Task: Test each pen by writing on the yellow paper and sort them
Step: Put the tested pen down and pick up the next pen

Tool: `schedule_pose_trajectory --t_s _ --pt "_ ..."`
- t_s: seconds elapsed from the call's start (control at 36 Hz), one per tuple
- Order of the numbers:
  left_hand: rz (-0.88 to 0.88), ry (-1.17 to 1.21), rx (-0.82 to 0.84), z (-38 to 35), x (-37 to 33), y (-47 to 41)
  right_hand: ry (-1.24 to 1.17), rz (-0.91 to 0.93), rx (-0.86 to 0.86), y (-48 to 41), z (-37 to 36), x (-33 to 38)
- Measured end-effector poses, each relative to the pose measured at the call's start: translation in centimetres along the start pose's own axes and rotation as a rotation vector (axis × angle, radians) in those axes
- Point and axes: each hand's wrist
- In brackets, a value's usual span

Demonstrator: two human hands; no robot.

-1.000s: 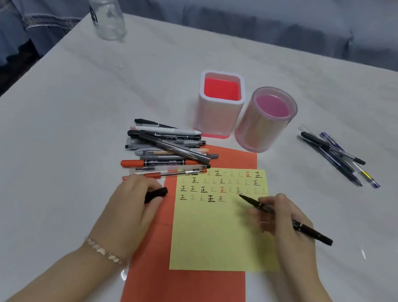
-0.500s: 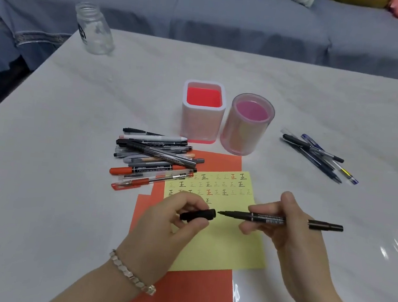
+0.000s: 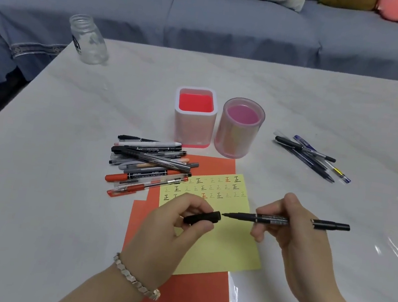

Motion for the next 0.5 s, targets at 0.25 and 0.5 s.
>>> schedule_pose_trajectory --t_s 0.25,0.5 --pt "-0.042 -0.103 0.140 -0.5 -0.4 -0.3 0.193 0.027 0.087 0.0 -0.8 0.0" --pt "0.030 0.065 0.261 -0.9 -0.9 -2.1 0.183 0.057 0.132 -1.1 -1.0 -0.4"
Point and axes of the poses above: each hand's wrist, its own y-axis away from the middle knuckle, its own z-axis out of the back of the hand, x = y × z, and after that the axes turned 9 degrees about x, right-handed
